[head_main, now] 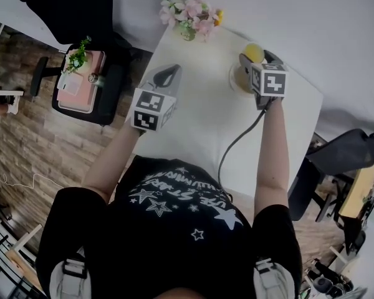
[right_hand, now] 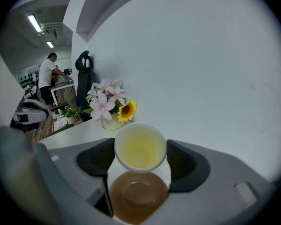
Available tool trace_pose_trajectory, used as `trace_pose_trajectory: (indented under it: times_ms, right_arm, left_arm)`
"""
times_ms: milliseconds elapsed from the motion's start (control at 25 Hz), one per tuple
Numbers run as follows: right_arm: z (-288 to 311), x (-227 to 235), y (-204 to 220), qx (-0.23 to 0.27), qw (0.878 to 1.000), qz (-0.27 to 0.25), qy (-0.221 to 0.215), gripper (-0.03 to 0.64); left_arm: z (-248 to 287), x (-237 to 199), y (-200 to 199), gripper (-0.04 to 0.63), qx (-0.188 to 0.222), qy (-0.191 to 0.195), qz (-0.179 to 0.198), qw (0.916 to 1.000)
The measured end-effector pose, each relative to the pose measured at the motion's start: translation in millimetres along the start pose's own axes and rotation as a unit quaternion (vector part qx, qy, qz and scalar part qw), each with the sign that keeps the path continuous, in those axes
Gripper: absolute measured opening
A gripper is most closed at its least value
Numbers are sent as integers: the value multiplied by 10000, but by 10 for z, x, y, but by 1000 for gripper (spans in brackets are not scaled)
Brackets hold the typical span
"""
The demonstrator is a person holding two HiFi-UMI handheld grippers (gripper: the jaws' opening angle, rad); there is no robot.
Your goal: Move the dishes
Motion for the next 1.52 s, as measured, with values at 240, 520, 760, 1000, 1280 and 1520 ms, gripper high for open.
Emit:
trace_pose_trajectory:
  times_ms: [240,520,760,1000,1280,1520]
  right_arm:
    - [365,-40,-73,-155,9995,-243,-143,348]
    - [692,-76,-94,-415,9969,-631,-225,348]
    - [877,-84,-34,-622,9947,-732,-357,348]
    - [895,-126,-98,-596,9927,-922,-504,348]
    - [909,-135,-94,-713,9907,-1015,-565,350]
    - [875,-162,-76,-718,9908,-915,-688,357]
  left_arm:
    - [107,-123,55,11,-140,-92,-69,9998]
    - [220,-205,123,11,-306,-143,-169,9993]
    - [281,-228,144,11,-355,-170,-184,9991]
    - [313,-247,176,11,-428,-173,-221,9987]
    - [341,-240,176,11,-430,-153,-237,9987]
    - [310,-242,150,11,-396,-160,-236,9988]
Point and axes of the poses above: the fingertips, and each gripper's own axes: z forward along the fingers, x to its right, y out of its underside, the point moved 6 cm from there along -z, backward along the fingers, and after that the axes turned 10 degrees about -x, right-handed, at the moved point
